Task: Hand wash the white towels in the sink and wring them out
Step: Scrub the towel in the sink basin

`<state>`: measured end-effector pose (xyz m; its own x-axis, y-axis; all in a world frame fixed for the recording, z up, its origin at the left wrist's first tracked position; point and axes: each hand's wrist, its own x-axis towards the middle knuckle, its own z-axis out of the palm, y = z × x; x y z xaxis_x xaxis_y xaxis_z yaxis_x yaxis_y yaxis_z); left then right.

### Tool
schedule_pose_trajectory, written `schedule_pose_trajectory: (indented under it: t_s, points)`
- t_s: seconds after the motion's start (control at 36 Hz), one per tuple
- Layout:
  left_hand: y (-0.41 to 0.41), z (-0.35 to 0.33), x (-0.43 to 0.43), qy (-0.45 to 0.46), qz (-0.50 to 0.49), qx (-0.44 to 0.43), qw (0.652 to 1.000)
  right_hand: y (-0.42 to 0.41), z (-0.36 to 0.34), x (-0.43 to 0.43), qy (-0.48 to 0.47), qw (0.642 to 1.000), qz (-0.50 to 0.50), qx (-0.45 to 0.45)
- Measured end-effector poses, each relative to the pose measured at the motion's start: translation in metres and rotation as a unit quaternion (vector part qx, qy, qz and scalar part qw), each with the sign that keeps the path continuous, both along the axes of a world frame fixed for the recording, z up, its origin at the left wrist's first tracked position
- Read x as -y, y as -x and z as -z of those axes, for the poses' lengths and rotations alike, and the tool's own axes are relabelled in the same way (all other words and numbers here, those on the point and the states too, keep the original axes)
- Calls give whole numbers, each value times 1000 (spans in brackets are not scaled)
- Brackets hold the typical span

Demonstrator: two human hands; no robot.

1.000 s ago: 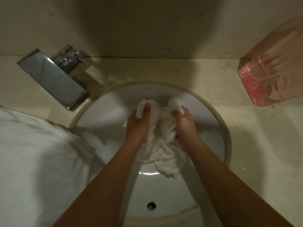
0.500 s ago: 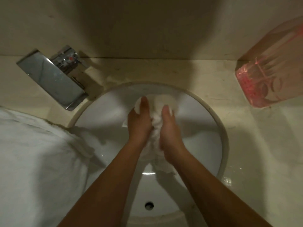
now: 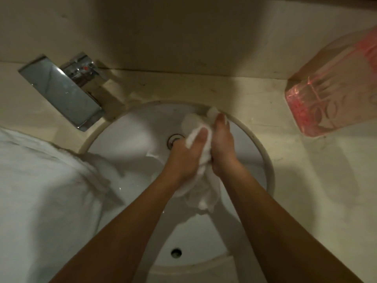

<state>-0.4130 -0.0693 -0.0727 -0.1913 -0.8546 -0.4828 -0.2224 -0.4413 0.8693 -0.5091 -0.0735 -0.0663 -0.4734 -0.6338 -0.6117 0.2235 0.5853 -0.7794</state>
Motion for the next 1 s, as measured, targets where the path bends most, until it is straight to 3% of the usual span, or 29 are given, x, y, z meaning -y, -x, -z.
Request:
schedule_pose_trajectory:
  t_s: [0.08,0.17,0.22,0.39,0.5,0.58,0.72,0.81,0.92,1.0]
  points:
    - [-3,1,7,36,-69,20,997,-7,3,-5,-7,999,-10,35]
    - [-13,-2,26,2,-162,68,984,-27,-3,-33,-12,995,-19,96]
    - [-15,-4,33,-9,-154,82,985,-36,-10,-42,-8,993,-65,102]
    - [-3,-11,14,17,-1,59,998,-7,4,1,-25,998,14,51]
    - [-12,-16,35,-12,-102,105,989,-24,-4,-28,-16,995,-12,95]
    - [-17,-14,47,-19,-64,128,990,-26,-4,-48,-27,989,-71,124]
    - [-30,9,33,17,-54,147,988,11,14,-23,-63,997,-38,31]
    - [-43,27,12,-19,-82,131,988,20,27,-19,-48,997,-54,2]
    - [-50,53,-11,-9,10,190,982,15,33,-36,-29,994,-57,-92]
    - [-42,60,-23,23,42,242,969,3,60,-64,-99,987,-79,-93]
